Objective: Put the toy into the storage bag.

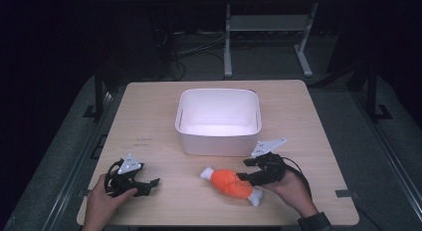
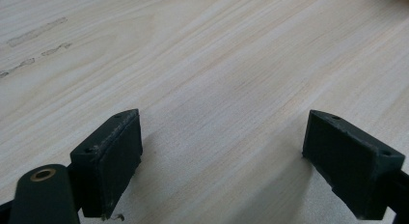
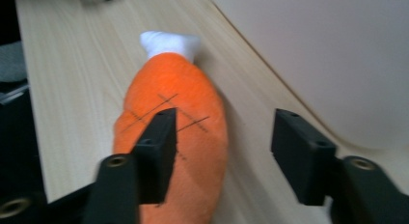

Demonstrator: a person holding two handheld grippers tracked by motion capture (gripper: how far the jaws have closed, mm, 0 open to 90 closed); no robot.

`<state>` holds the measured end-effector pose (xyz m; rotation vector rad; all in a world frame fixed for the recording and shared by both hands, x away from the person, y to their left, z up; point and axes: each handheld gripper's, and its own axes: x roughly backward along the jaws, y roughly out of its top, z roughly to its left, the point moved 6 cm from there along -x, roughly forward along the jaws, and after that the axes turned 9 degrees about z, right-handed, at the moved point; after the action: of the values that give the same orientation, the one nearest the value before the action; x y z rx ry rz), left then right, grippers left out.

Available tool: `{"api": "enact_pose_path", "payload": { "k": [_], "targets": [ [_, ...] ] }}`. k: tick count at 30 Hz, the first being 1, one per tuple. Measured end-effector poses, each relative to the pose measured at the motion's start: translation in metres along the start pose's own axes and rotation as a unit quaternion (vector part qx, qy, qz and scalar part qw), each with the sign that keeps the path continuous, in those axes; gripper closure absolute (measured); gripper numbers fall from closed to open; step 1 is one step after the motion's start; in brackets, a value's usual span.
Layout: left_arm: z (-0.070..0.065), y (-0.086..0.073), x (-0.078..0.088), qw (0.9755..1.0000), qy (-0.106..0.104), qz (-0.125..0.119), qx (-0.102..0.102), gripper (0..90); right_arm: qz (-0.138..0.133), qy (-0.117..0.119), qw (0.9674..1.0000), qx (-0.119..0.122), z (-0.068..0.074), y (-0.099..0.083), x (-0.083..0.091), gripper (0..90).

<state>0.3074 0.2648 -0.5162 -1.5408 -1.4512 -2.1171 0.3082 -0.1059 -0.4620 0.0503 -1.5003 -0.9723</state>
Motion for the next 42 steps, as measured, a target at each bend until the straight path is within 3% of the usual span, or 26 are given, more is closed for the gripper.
{"api": "enact_pose_path", "payload": {
  "k": [2,4,6,14,30,42],
  "targets": [
    [0.000,0.000,0.000,1.0000,0.000,0.000,0.000,13.2,-0.002,0.005,1.0000,-0.004,0.001,-0.001,0.000,36.3],
    [0.000,0.000,0.000,1.0000,0.000,0.000,0.000,13.2,0.007,0.006,0.9999,-0.005,0.007,-0.006,-0.001,24.1],
    [0.000,0.000,0.000,1.0000,0.000,0.000,0.000,13.1,0.011,0.008,0.9999,-0.003,0.011,-0.007,-0.003,17.4],
    [0.000,0.000,0.000,1.0000,0.000,0.000,0.000,13.2,0.032,0.018,0.9992,0.018,0.028,-0.004,-0.022,2.1],
    [0.000,0.000,0.000,1.0000,0.000,0.000,0.000,13.1,0.047,0.025,0.9983,0.023,0.030,-0.003,-0.050,2.0],
    [0.000,0.000,0.000,1.0000,0.000,0.001,0.000,13.2,0.056,0.018,0.9976,0.035,0.030,-0.003,-0.056,6.4]
  ]
}}
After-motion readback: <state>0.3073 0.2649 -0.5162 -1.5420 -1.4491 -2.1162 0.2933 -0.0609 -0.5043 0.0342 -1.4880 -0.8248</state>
